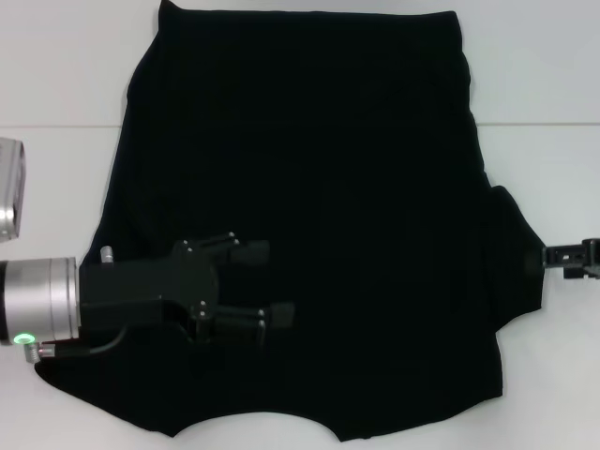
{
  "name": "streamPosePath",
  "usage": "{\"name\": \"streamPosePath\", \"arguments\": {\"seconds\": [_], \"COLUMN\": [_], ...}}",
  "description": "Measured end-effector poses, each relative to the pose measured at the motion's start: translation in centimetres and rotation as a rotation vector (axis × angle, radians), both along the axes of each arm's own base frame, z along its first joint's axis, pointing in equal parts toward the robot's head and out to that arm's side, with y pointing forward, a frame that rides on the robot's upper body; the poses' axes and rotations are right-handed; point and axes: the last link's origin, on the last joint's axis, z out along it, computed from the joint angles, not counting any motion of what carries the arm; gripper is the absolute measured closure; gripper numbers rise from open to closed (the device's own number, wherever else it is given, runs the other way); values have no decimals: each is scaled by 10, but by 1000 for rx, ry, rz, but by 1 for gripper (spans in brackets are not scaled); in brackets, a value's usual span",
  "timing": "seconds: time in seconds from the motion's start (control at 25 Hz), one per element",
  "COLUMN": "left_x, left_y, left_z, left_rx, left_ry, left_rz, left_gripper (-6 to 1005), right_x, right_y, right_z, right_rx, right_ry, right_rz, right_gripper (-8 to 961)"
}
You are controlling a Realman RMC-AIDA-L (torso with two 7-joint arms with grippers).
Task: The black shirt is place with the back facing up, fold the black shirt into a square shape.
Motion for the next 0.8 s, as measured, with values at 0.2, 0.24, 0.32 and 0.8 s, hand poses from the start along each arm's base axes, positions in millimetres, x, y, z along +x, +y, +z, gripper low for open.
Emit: {"name": "streamPosePath", "arguments": {"seconds": [0.2,0.24,0.32,0.8], "left_x": [1,2,2,2], "left_y": [-1,-1,-1,1], "left_z": [-4,-5,-5,-4], "left_rx": [-20,-21,-20,-11], "left_ry": [22,23,25,26], "left_rz": [-23,-25,-26,-23], "left_gripper": [49,50,50,50], "right_x": [2,2,1,-2], "right_y": [-2,-2,-2,2], "right_z": [-11,-13,-16,-36], "right_rx": [-22,-22,-19,4], "right_ry": [-6,-6,-4,-24], "right_rz": [-15,-15,-14,-15], "right_gripper": [58,62,73,193]}}
